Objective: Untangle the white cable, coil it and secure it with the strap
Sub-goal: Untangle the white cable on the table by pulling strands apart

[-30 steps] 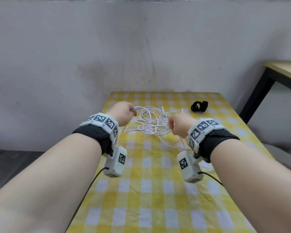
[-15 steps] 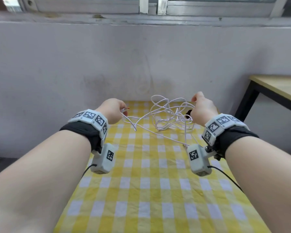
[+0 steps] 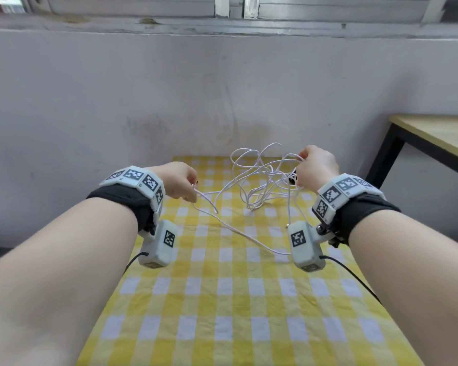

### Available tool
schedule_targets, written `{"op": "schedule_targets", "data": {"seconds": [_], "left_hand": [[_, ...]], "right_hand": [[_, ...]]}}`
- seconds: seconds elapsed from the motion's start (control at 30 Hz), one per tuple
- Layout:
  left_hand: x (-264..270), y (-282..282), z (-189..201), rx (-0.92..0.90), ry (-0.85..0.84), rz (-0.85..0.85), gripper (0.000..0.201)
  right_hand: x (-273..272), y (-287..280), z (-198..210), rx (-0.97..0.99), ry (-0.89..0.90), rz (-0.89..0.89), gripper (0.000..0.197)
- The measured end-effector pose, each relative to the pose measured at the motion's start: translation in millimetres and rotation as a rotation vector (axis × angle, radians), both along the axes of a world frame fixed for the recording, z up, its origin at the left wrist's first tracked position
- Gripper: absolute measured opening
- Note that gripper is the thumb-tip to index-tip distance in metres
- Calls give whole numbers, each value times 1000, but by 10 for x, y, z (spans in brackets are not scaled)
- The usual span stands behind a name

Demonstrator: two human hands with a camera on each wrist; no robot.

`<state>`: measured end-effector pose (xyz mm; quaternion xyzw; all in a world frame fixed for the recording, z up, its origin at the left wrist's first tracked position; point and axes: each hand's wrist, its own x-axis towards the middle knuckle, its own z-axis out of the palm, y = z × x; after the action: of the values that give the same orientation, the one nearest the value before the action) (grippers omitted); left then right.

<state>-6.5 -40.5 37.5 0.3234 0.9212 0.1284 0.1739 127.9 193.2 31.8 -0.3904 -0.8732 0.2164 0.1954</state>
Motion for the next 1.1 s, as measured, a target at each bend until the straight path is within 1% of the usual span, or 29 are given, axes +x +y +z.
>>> {"op": "schedule_targets", "data": {"seconds": [0.07, 0.1, 0.13, 0.2, 0.3, 0.37, 0.4, 0.43, 0.5, 0.53, 0.57, 0.6, 0.63, 0.7, 0.8, 0.9, 0.93, 1.0, 1.1], "left_hand": [[-19, 21, -14, 110, -156, 67, 19], [-5, 31, -4, 127, -215, 88, 18], [8, 42, 15, 105, -263, 96, 19], [47, 70, 49, -32, -328, 80, 33], [57, 97, 51, -277, -377, 18, 46], [30, 92, 21, -399, -374, -39, 71], [23, 88, 7, -401, -346, -54, 80], [31, 105, 5, -366, -311, -59, 78], [51, 167, -11, -222, -241, -48, 61], [50, 210, -32, -128, -224, -37, 60], [39, 255, -66, -32, -223, -22, 64], [38, 297, -97, 65, -229, 4, 68], [24, 337, -140, 163, -229, 37, 67], [19, 414, -203, 286, -180, 76, 57], [51, 526, -257, 287, -108, 42, 40], [41, 595, -334, 238, -74, -1, 25], [31, 608, -359, 231, -60, -2, 21], [13, 623, -401, 228, -44, 10, 17], [-48, 644, -465, 189, 37, 34, 24]], "right_hand": [[-3, -14, 8, -9, 49, 20, 33], [-10, -27, 14, -19, 82, 37, 32], [-13, -47, 26, -32, 118, 62, 31], [-25, -71, 32, -69, 181, 125, 26], [-29, -90, 29, -143, 240, 183, 16], [-25, -92, 14, -220, 258, 219, 13], [-26, -93, 1, -252, 245, 240, 12], [-30, -90, -16, -271, 220, 256, 11], [-37, -79, -46, -288, 174, 271, 12], [-38, -70, -59, -297, 158, 278, 12], [-40, -63, -74, -321, 147, 291, 13], [-41, -52, -88, -357, 135, 308, 15], [-45, -43, -111, -399, 126, 325, 19], [-48, -35, -162, -464, 95, 345, 23], [-36, 2, -266, -466, -14, 313, 20], [5, 64, -365, -437, -221, 321, 8], [25, 84, -392, -419, -299, 335, 7], [54, 116, -453, -379, -430, 362, 13], [71, 116, -526, -342, -594, 403, 16]]}}
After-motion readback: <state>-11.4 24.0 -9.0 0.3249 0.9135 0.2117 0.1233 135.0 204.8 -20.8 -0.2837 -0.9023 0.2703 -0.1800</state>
